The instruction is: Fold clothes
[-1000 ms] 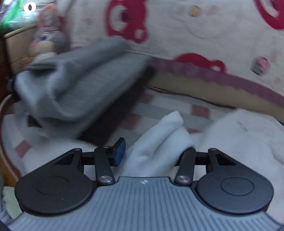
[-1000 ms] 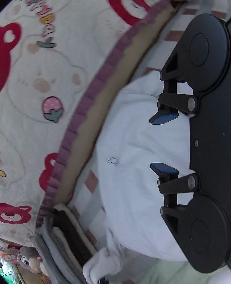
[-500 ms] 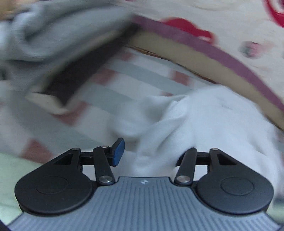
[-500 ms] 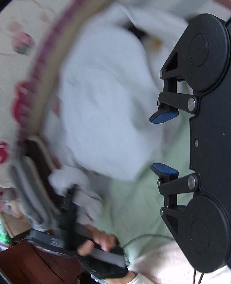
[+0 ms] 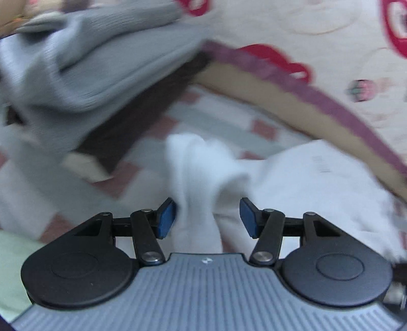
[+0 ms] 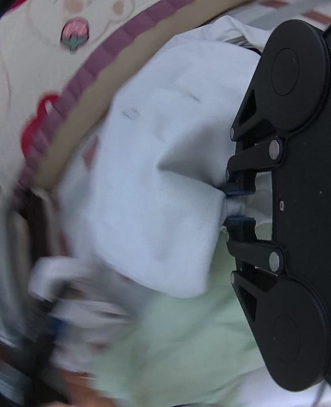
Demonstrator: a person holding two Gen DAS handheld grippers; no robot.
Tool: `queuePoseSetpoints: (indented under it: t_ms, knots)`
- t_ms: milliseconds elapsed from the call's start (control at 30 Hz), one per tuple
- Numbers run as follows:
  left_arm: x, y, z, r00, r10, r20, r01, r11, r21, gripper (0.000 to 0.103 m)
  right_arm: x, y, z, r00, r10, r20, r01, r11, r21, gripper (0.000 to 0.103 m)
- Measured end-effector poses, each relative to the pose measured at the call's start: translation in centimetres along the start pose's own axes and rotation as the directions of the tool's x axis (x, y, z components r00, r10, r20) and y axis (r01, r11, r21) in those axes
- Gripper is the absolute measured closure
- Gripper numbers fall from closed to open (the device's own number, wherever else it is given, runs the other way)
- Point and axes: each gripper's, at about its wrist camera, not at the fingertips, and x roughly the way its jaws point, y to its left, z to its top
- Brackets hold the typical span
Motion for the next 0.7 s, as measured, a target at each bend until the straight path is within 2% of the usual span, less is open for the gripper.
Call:
queuePoseSetpoints:
  t_ms: [100,200,333,400,467,567,633,700]
  knots:
    - [-0.3,-1.4,-0.2,0.992,-0.126,0.03,0.125,0.992,0.035,0.049,-2.3,-4.2,2.6,0.992,0.079,0.097,-0.098,0.972,0.215,0.087]
    - [-0.8,-3.0,-0.6,0.976,-0.212,0.041,0.207,0.974,0.092,0.049,-3.7,-7.1,3.9,0.967,0.167,0.194,-0.227,0.911,0.344,0.087]
    - [-1.4,-4.9,-1.3,0.951,-0.303,0.06,0.289,0.942,0.172,0.049,-4.7,-8.0,4.9,0.953,0.173,0.248,-0.257,0.894,0.366,0.087]
    - [-2.0,-5.5,-1.7,0.934,-0.35,0.07,0.331,0.922,0.203,0.049,-4.6,-7.9,5.4,0.943,0.2,0.265,-0.291,0.881,0.372,0.087]
    - [-2.6,-6.3,-2.2,0.914,-0.399,0.08,0.37,0.897,0.244,0.049,-4.5,-8.0,5.8,0.921,0.253,0.295,-0.357,0.852,0.384,0.087]
    - [-3.5,-7.9,-3.0,0.89,-0.447,0.092,0.4,0.86,0.319,0.046,-4.7,-7.9,6.5,0.876,0.341,0.342,-0.462,0.797,0.389,0.088]
    - [-3.9,-8.6,-3.5,0.879,-0.462,0.121,0.402,0.852,0.334,0.038,-4.9,-7.2,6.8,0.847,0.398,0.352,-0.518,0.768,0.378,0.087]
    - [-3.8,-8.9,-3.6,0.872,-0.473,0.128,0.417,0.853,0.312,0.035,-5.2,-6.4,6.9,0.815,0.456,0.357,-0.57,0.738,0.361,0.087]
